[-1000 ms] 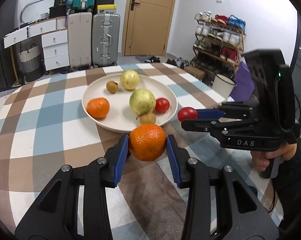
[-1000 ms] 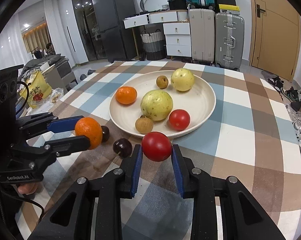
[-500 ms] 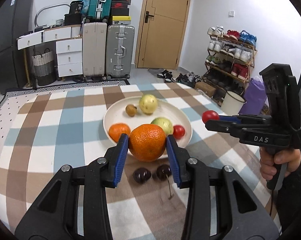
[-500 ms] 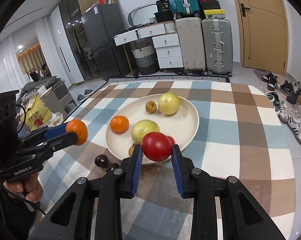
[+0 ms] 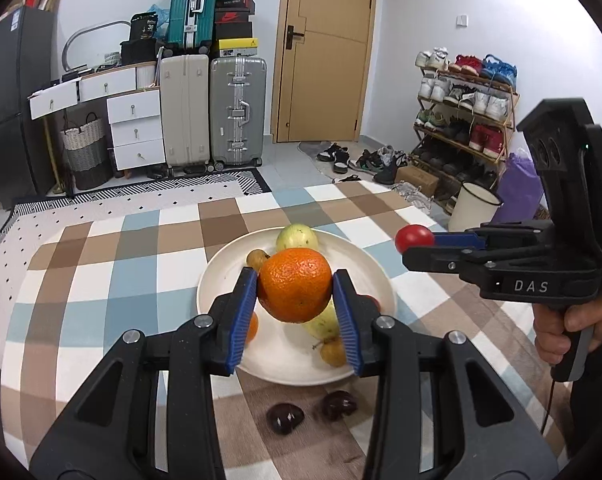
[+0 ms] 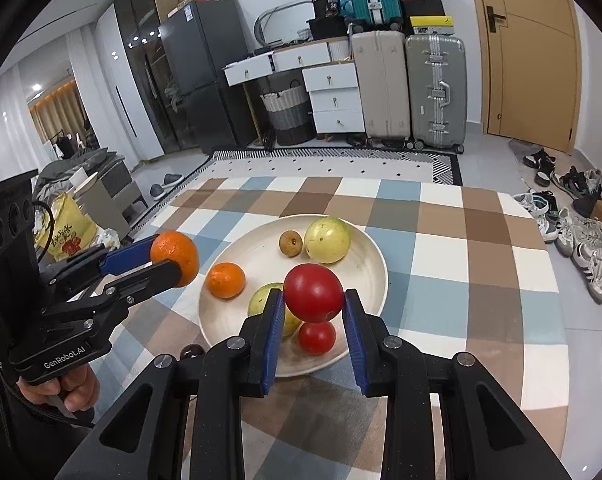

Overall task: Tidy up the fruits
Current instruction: 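Carry the tomato and orange over the white plate with both grippers, then lower both fruits into the plate and open both grippers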

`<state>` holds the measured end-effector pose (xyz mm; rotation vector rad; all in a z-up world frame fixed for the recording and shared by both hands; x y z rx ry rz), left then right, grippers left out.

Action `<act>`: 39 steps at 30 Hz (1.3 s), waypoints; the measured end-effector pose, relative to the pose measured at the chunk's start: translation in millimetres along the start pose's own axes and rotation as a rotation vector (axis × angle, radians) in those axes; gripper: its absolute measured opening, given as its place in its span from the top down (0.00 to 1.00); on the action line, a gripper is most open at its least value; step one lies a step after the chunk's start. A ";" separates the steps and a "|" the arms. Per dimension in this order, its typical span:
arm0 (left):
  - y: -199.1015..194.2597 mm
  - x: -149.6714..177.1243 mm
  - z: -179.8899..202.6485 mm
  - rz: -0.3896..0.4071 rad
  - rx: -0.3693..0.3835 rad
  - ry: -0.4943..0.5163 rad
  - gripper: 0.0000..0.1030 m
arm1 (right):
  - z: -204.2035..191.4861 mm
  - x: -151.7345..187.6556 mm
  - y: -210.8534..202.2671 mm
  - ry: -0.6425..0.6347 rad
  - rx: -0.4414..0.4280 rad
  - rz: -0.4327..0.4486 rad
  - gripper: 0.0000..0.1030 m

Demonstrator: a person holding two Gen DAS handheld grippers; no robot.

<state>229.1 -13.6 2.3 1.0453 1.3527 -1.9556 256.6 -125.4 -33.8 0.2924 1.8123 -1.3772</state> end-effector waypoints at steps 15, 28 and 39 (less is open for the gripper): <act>57.6 19.0 -40.1 -0.072 0.001 -0.069 0.65 | 15.1 11.9 64.1 0.007 0.013 -0.096 0.71; 72.4 28.4 -42.0 -0.098 0.006 -0.057 0.65 | 12.7 18.1 78.0 0.012 0.028 -0.102 0.71; 54.1 21.8 -37.1 -0.075 0.014 -0.059 0.63 | 5.0 7.0 54.8 0.001 0.054 -0.026 0.66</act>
Point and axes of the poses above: each gripper's, at about its wrist camera, not at the fingertips, and y roughly the way its jaws point, z to its right, x to its underside, the point moved 7 cm from there along y, roughly the way its jaws point, and after that the axes turned 11 degrees about x, right-handed, at the moved point
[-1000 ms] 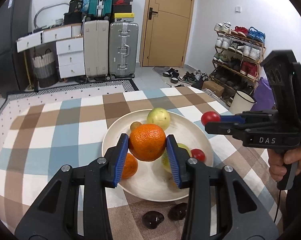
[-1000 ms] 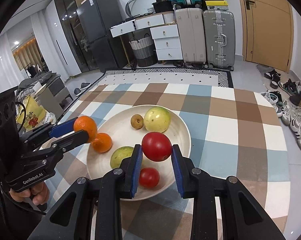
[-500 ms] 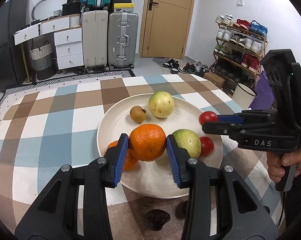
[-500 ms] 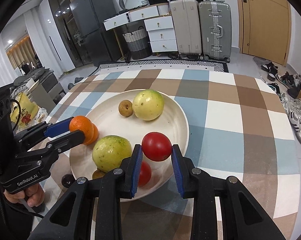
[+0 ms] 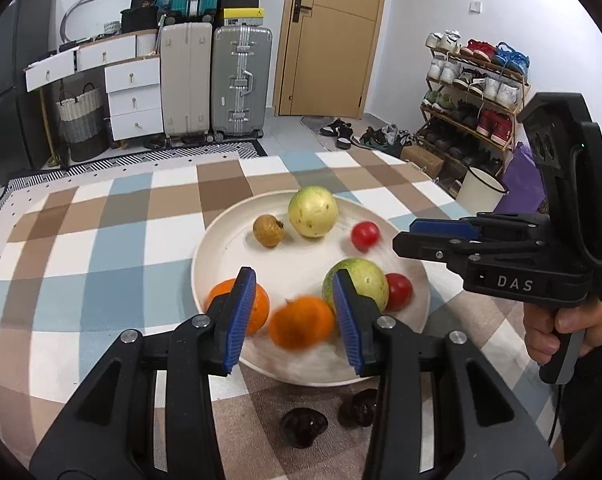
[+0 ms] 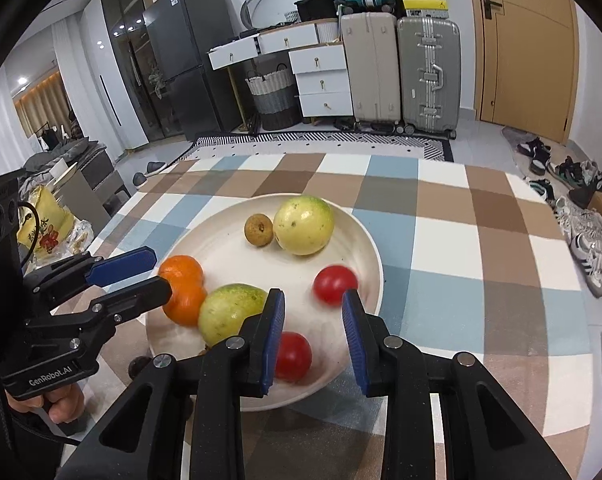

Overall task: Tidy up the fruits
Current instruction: 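Lower both fruits into the plate and open both grippers, then move the right gripper to a dark cherry and close on its body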

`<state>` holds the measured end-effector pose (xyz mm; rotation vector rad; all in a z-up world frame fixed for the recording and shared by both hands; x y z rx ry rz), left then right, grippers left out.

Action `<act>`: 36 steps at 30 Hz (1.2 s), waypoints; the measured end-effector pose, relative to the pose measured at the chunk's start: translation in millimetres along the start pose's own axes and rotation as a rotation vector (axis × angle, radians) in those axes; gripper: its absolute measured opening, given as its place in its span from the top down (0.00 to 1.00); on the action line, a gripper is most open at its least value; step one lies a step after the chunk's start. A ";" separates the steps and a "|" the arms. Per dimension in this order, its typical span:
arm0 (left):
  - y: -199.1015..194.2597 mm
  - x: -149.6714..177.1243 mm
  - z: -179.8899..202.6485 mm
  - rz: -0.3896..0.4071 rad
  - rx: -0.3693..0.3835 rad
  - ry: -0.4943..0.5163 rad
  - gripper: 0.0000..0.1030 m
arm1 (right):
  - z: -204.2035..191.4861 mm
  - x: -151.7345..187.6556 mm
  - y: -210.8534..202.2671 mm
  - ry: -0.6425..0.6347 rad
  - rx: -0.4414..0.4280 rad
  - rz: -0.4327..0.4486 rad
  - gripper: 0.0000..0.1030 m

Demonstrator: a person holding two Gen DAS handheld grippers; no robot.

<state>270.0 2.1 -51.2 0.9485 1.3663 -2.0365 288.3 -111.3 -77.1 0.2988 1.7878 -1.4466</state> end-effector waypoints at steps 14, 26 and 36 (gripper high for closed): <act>-90.7 15.2 5.9 0.116 -0.066 -0.024 0.01 | -11.3 17.9 -76.4 0.040 -0.011 0.080 0.01; -111.3 56.8 4.2 0.082 -0.097 -0.044 0.01 | -36.2 57.9 -72.5 0.020 -0.015 -0.004 0.01; -95.5 64.4 -4.0 0.057 -0.082 -0.060 0.01 | -56.9 72.7 -39.6 -0.016 -0.041 -0.073 0.01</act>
Point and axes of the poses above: each gripper's, at about its wrist camera, not at the fingertips, and y roughly the way its jaws point, z to its right, x to its underside, the point moved 7 cm from there along y, roughly the way its jaws point, and after that the axes turned 11 degrees about x, right-handed, at the moved point
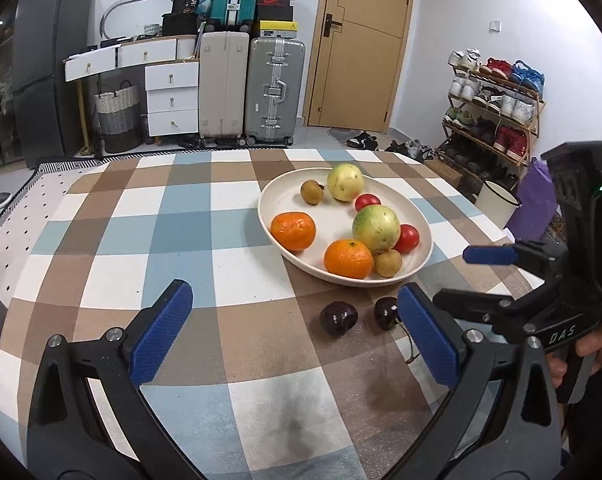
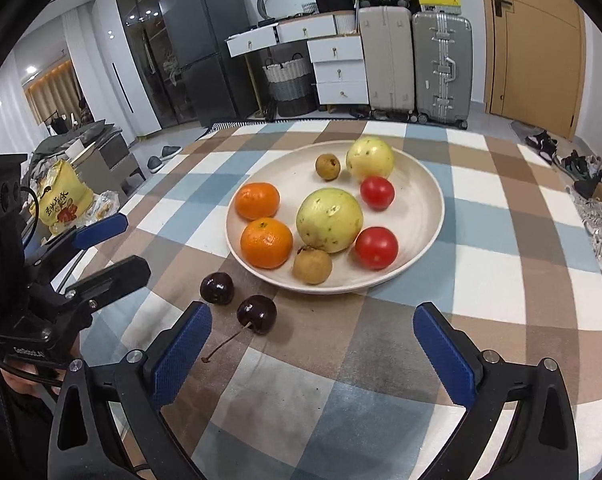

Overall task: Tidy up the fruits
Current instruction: 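Move the right gripper to a dark cherry and close on its body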

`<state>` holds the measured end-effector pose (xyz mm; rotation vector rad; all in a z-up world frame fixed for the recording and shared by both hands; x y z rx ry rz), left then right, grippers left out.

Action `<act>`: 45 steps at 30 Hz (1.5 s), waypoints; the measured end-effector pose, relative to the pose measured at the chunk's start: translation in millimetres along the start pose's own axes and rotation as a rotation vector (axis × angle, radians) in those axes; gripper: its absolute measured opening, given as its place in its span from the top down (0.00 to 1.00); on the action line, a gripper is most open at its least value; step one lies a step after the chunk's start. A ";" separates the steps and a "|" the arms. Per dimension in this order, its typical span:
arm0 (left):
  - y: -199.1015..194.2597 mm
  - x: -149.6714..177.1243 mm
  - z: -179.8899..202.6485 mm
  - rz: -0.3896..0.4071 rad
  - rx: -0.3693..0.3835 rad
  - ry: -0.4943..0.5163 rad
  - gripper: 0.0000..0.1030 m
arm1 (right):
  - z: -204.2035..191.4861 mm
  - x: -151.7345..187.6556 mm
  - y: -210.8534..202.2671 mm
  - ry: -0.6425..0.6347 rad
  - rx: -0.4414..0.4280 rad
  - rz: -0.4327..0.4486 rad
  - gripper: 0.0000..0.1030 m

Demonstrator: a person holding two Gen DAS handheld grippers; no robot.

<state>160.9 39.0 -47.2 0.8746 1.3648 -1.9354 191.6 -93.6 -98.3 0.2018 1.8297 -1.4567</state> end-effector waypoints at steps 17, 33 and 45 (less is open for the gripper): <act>12.3 6.0 -18.7 -0.025 -0.034 -0.034 0.01 | -23.5 8.3 34.9 -0.056 0.041 -0.086 0.01; 22.5 12.7 -16.9 -0.065 -0.042 -0.005 0.01 | -9.2 14.2 34.2 -0.089 0.106 -0.084 0.01; 22.6 12.3 -26.5 -0.060 -0.045 -0.036 0.01 | -36.2 15.2 35.9 -0.159 0.070 -0.070 0.24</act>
Point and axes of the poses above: each gripper's, at about its wrist camera, not at the fingertips, and y roughly the way its jaws point, z to its right, x to its underside, the point moved 7 cm from there along y, roughly the way its jaws point, and after that the axes turned 11 degrees about x, right-handed, at the moved point
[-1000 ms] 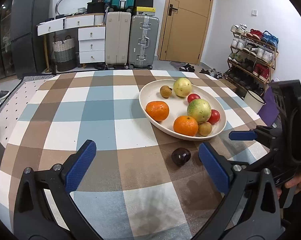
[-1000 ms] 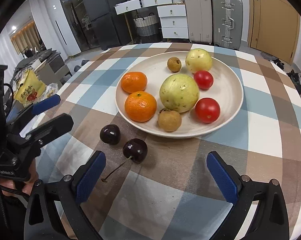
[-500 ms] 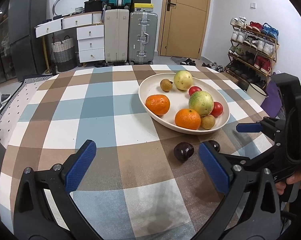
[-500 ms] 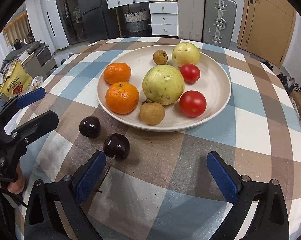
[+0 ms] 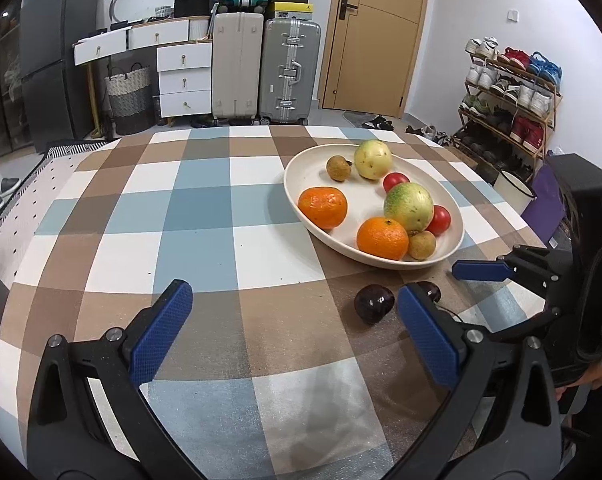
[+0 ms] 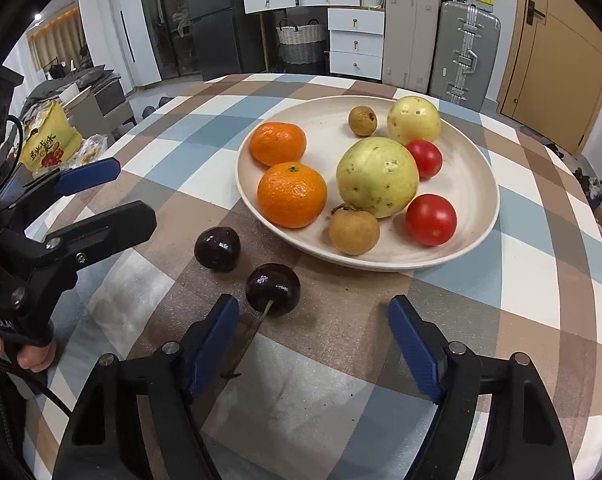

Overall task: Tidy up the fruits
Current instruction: 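Move the right gripper to a dark cherry and close on its body, then lift the cherry with the right gripper while the left grasps the other cherry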

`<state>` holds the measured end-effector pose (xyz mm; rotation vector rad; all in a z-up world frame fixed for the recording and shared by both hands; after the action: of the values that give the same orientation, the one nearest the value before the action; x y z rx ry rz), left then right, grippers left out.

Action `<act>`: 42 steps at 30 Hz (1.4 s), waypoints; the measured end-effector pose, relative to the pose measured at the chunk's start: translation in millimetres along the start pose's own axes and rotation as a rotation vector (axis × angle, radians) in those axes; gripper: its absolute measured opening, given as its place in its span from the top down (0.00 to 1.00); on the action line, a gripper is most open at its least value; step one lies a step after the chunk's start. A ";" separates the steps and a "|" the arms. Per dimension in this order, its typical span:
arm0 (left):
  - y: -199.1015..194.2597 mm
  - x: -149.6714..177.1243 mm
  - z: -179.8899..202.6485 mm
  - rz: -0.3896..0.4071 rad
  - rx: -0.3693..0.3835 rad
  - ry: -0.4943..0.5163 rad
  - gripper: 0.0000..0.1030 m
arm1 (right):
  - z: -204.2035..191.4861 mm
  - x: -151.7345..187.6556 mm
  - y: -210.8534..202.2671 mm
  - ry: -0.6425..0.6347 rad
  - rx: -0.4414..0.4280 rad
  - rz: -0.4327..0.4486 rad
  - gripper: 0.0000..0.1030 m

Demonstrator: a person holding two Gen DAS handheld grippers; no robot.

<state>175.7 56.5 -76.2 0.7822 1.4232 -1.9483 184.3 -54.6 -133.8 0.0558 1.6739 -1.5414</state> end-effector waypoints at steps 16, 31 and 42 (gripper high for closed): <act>-0.3 0.6 0.2 -0.001 0.016 -0.006 0.01 | -12.8 -2.3 -5.0 -0.040 -0.063 0.036 0.69; 4.7 8.7 20.3 -0.049 0.093 0.008 0.01 | 4.8 0.7 -42.5 0.022 -0.098 0.150 0.73; 33.3 18.8 41.7 -0.152 0.116 -0.008 0.17 | 34.0 -3.0 -50.0 0.120 -0.077 0.192 0.73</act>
<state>183.9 5.9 -100.1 0.7347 1.4111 -2.1628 177.1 -93.9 -88.3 0.2658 1.7648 -1.3516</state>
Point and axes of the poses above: each gripper's, at about its wrist camera, not at the fingertips, and y roughly the way its jaws point, z to its right, x to its underside, the point moved 7 cm from there along y, roughly the way its jaws point, and after that the axes turned 11 degrees about x, right-handed, at the moved point
